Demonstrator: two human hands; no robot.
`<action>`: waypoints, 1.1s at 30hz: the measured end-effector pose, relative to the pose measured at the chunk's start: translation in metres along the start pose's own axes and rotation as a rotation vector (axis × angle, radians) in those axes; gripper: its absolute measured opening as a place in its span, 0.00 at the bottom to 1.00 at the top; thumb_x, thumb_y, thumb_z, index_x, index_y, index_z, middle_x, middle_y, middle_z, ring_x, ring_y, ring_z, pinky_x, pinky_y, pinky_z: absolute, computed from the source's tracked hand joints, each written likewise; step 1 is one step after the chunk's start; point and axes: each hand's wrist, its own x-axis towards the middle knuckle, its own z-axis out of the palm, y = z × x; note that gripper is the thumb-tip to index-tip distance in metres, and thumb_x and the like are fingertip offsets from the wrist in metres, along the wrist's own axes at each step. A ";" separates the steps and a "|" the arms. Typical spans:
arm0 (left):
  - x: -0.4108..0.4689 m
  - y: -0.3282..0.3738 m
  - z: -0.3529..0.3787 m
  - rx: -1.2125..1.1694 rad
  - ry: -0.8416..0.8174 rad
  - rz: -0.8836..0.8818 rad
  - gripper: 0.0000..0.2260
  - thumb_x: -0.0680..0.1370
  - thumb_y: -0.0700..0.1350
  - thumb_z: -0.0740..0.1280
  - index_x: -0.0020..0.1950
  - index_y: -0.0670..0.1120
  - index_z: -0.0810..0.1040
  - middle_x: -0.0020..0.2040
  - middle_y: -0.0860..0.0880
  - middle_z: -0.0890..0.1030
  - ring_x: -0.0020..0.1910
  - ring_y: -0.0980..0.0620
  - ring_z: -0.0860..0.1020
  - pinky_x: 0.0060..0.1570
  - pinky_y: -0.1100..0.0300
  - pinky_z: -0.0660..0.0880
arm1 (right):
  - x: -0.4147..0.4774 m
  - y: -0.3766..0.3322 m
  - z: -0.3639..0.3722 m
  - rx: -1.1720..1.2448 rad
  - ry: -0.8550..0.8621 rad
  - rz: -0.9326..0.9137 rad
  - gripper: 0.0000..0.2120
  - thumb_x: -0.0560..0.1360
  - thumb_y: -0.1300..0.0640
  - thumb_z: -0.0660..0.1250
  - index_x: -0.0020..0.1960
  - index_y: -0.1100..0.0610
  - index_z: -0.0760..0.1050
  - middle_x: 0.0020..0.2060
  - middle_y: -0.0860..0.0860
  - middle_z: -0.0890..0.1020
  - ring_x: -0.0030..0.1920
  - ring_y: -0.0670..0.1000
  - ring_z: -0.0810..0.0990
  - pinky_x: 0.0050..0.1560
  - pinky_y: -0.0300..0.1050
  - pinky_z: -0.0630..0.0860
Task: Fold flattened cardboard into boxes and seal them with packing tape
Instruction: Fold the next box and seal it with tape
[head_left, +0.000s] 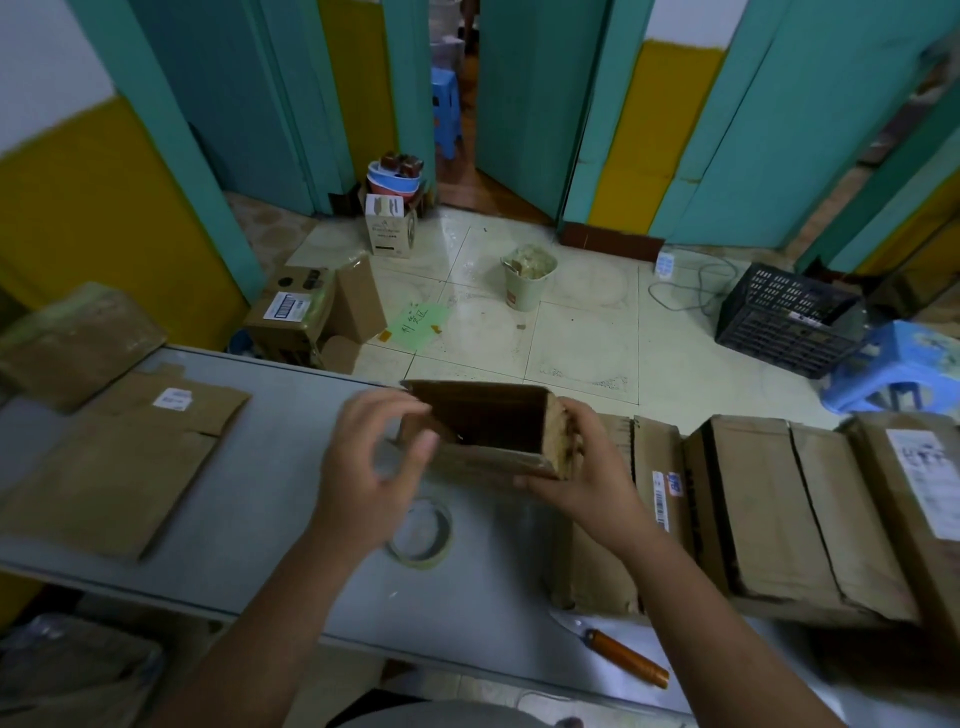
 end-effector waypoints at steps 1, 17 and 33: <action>0.002 -0.010 -0.007 -0.055 0.084 -0.116 0.11 0.82 0.52 0.68 0.63 0.54 0.79 0.63 0.61 0.77 0.64 0.56 0.78 0.64 0.63 0.76 | 0.000 0.002 -0.004 0.054 -0.008 0.005 0.43 0.67 0.51 0.84 0.73 0.34 0.64 0.68 0.35 0.72 0.69 0.40 0.72 0.63 0.41 0.77; 0.002 -0.060 0.006 -0.891 -0.434 -0.916 0.28 0.77 0.53 0.76 0.76 0.63 0.74 0.71 0.48 0.81 0.72 0.44 0.79 0.64 0.33 0.78 | -0.010 0.024 -0.002 0.209 -0.125 0.092 0.44 0.70 0.47 0.82 0.78 0.37 0.61 0.70 0.37 0.73 0.71 0.43 0.73 0.68 0.53 0.78; 0.002 -0.040 0.004 -0.694 -0.477 -0.801 0.24 0.86 0.41 0.65 0.73 0.68 0.72 0.70 0.46 0.78 0.67 0.43 0.81 0.60 0.39 0.82 | -0.014 0.030 -0.010 0.486 -0.089 0.290 0.28 0.72 0.39 0.75 0.71 0.37 0.75 0.62 0.41 0.82 0.66 0.52 0.80 0.67 0.55 0.77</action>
